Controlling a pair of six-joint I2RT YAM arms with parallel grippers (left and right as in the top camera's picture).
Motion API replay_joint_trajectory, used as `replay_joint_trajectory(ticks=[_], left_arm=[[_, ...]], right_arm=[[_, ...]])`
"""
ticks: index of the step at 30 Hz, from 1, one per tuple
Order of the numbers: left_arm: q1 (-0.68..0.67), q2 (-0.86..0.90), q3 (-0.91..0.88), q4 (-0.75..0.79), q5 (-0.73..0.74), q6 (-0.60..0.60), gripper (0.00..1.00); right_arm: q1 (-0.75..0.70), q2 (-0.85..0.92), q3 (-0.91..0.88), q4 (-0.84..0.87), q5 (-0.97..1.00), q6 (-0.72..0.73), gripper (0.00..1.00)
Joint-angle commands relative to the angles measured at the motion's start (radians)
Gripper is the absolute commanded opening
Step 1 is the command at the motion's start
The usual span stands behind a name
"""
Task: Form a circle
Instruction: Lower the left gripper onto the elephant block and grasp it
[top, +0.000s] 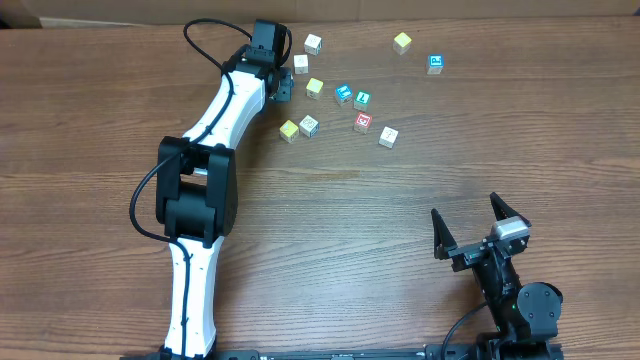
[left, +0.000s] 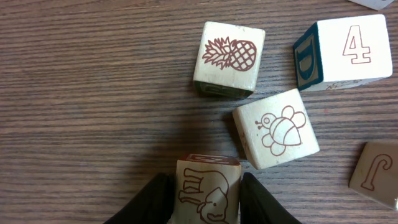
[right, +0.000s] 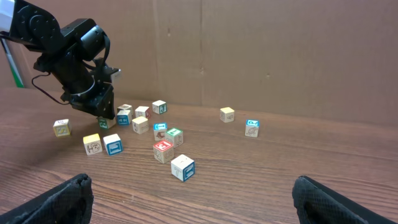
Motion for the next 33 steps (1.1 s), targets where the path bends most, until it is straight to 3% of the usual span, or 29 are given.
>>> replay_joint_trajectory(ticks=[1,21,33], left_arm=[[0.005,0.007,0.007,-0.003,-0.014,0.004,0.32],[0.004,0.007,0.008,-0.006,-0.014,0.004,0.33],[0.005,-0.031,0.010,-0.006,-0.014,0.004,0.24]], right_arm=[[-0.001,-0.008,-0.010,0.006,0.002,-0.005,1.00],[-0.001,-0.008,-0.010,0.006,0.002,-0.005,1.00],[-0.001,-0.008,-0.010,0.006,0.002,-0.005,1.00]])
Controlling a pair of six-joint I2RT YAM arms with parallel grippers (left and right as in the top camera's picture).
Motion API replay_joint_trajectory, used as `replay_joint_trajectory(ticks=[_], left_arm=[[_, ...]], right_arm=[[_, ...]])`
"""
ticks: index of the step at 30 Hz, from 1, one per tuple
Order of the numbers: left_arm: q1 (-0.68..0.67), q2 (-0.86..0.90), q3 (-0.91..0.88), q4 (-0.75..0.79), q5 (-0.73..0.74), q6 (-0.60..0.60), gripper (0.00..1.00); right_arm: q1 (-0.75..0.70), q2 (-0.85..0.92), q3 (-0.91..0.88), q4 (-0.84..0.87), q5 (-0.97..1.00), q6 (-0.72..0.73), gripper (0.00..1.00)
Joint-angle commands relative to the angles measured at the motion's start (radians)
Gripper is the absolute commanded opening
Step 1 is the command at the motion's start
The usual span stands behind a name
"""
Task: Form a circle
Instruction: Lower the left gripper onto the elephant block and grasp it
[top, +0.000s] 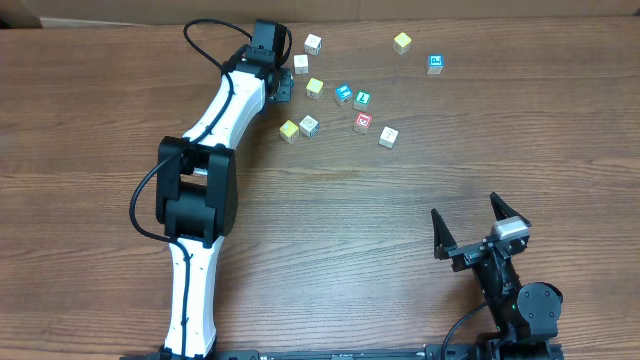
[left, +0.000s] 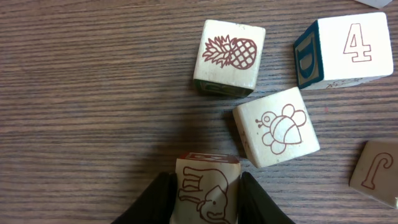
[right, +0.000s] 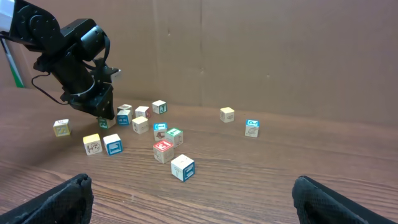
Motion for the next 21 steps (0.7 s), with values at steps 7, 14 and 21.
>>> replay_joint_trajectory(ticks=[7,14,21], left_arm=[[0.005,-0.113,0.010,-0.025,-0.013,0.004,0.22],[0.005,-0.209,0.010,-0.101,-0.013,0.003,0.20],[0.005,-0.306,0.010,-0.207,-0.013,-0.001,0.22]], right_arm=[[-0.002,-0.008,-0.010,0.006,0.002,-0.005,1.00],[-0.002,-0.008,-0.010,0.006,0.002,-0.005,1.00],[-0.002,-0.008,-0.010,0.006,0.002,-0.005,1.00]])
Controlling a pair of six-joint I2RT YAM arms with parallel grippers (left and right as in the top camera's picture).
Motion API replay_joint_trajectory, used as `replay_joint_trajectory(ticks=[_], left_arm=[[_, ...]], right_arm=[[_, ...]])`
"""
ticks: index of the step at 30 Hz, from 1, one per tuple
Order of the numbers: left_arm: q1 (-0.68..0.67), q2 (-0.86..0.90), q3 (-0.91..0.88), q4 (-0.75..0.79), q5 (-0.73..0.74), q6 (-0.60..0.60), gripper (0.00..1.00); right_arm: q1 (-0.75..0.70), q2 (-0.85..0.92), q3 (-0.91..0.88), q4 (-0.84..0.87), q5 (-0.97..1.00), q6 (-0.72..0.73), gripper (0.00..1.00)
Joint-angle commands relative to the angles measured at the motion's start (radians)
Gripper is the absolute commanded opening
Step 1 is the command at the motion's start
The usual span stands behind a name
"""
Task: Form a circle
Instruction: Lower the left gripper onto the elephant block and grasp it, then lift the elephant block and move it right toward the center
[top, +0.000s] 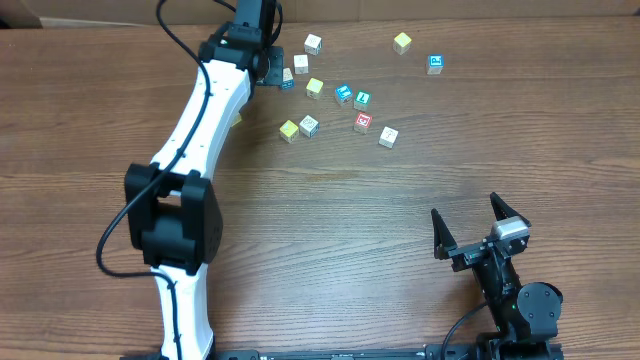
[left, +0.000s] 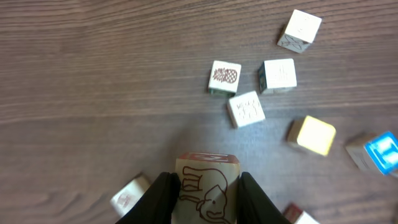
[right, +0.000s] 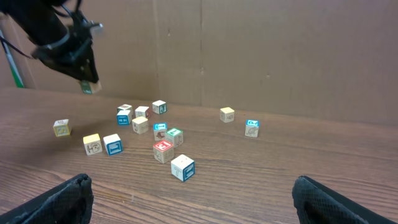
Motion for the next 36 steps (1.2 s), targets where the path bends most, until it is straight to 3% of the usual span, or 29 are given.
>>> replay_joint_trajectory(ticks=[1,22,36], left_arm=[[0.005,-0.076,0.010,-0.046,-0.013,-0.011,0.22],[0.003,-0.118,0.009,-0.381,0.000,-0.034,0.22],[-0.039,-0.118,-0.047,-0.554,0.178,-0.029,0.25]], right_arm=[[-0.001,-0.008,-0.010,0.006,0.003,-0.005,1.00],[-0.001,-0.008,-0.010,0.006,0.003,-0.005,1.00],[-0.001,-0.008,-0.010,0.006,0.003,-0.005,1.00]])
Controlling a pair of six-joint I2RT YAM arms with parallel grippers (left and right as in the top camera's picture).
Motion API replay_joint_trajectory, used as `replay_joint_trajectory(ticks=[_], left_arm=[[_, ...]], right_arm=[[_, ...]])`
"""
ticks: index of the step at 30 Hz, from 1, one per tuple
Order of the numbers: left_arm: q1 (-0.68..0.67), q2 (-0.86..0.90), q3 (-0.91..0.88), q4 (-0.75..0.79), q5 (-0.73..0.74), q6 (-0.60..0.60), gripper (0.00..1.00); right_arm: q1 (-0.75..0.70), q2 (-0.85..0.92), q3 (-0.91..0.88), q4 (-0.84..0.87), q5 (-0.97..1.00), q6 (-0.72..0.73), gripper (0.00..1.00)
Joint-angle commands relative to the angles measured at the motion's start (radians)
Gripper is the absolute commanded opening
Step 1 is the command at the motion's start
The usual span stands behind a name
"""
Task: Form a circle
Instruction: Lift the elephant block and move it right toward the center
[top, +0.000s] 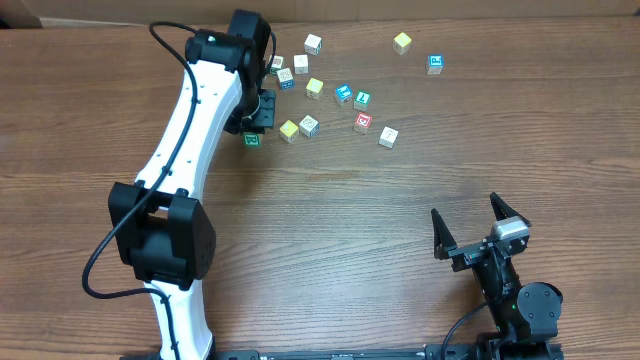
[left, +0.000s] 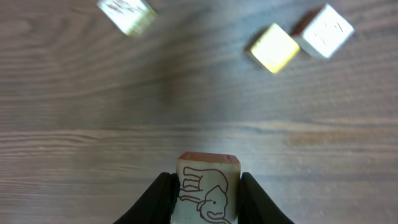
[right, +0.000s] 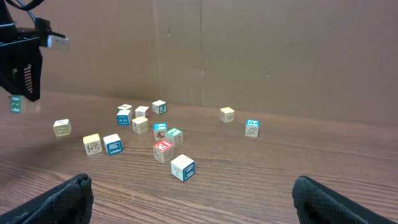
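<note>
Several small picture blocks lie scattered at the table's far middle, among them a yellow block, a red block and a blue block. My left gripper is shut on an elephant block, held above bare wood just left of the yellow block and a white block. In the right wrist view the held block hangs clear of the table. My right gripper rests open and empty at the near right, far from the blocks.
The left arm stretches from the near left edge across the table to the cluster. A brown cardboard wall stands behind the table. Loose blocks sit close to the far edge.
My left gripper, still shut on the elephant block, has moved from high over the cluster's back left to the cluster's front left, beside the yellow block. The right arm has not moved.
My left gripper was shut on the elephant block on the table beside the pineapple and bee blocks, and stayed so at the following moment. Then it held the block high above the cluster. Now the block hangs left of the yellow block.
</note>
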Motion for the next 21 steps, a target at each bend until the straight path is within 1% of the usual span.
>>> replay_joint_trajectory(ticks=[1,5,12,16,21], left_arm=[[-0.047,-0.030,-0.060,-0.007,0.065,-0.002,0.25],[-0.112,-0.030,-0.165,0.025,0.061,0.002,0.27],[-0.235,-0.030,-0.348,0.191,0.060,0.001,0.27],[-0.294,-0.030,-0.391,0.268,0.053,0.002,0.27],[-0.343,-0.030,-0.392,0.292,0.055,-0.014,0.28]], right_arm=[[-0.002,-0.008,-0.010,0.006,0.003,-0.004,1.00],[-0.002,-0.008,-0.010,0.006,0.003,-0.004,1.00],[-0.002,-0.008,-0.010,0.006,0.003,-0.004,1.00],[-0.002,-0.008,-0.010,0.006,0.003,-0.004,1.00],[-0.002,-0.008,-0.010,0.006,0.003,-0.004,1.00]])
